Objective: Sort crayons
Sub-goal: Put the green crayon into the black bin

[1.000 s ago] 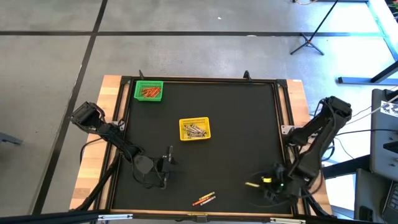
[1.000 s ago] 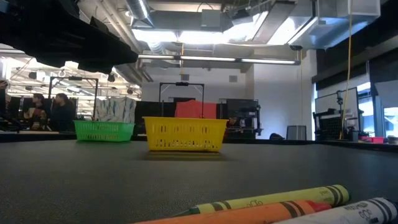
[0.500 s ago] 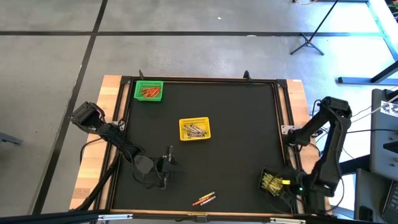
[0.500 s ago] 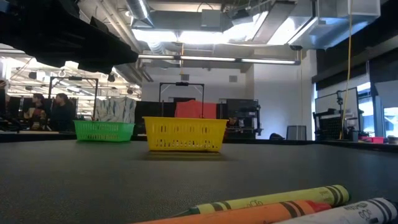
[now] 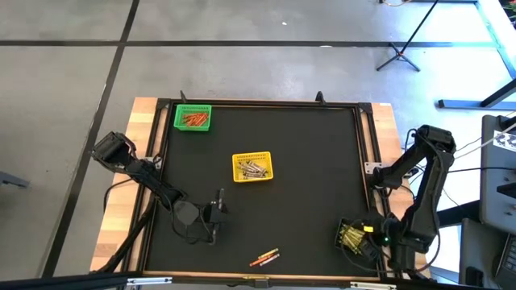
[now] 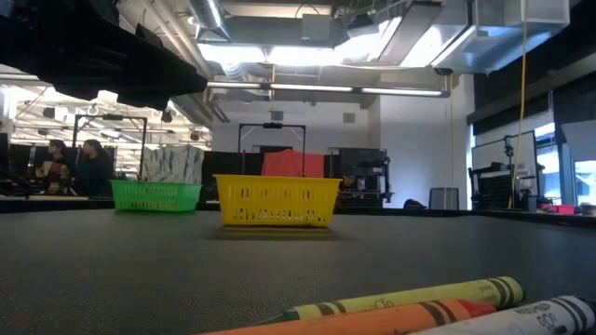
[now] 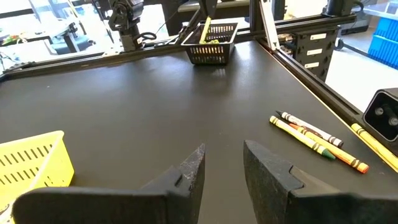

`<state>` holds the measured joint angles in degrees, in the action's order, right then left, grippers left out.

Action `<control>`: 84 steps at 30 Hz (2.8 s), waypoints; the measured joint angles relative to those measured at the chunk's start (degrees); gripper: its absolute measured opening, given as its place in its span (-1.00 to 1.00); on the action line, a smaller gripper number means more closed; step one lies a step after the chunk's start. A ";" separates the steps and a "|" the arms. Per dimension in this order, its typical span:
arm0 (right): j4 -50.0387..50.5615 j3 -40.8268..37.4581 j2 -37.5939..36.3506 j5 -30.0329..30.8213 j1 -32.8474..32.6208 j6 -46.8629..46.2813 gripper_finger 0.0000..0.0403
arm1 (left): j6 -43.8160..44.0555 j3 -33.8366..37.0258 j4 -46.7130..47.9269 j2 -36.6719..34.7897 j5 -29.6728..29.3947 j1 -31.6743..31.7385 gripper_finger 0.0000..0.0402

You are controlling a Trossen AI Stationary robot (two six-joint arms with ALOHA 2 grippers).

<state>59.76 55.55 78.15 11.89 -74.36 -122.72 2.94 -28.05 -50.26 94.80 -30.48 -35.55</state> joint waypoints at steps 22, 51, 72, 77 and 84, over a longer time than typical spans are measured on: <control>-25.21 0.00 3.12 20.63 16.46 39.22 -0.22 | -0.04 0.00 -0.50 0.00 -0.05 0.02 -0.53; -79.45 0.00 30.91 7.24 34.37 87.19 -0.23 | -0.04 0.01 -0.44 0.00 0.09 0.01 -0.53; -77.20 0.04 36.33 8.12 35.12 94.51 -0.23 | -0.03 0.00 -0.77 0.00 -0.07 0.07 -0.53; -77.01 0.04 36.30 7.79 35.05 94.51 -0.23 | -0.02 0.02 -0.77 0.00 -0.09 0.07 -0.53; -76.82 0.04 36.27 6.66 35.04 93.96 -0.23 | -0.02 0.02 -0.79 0.00 -0.09 0.07 -0.53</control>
<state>-17.06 55.59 114.42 18.55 -39.32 -28.76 2.92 -28.04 -51.05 94.80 -30.57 -35.48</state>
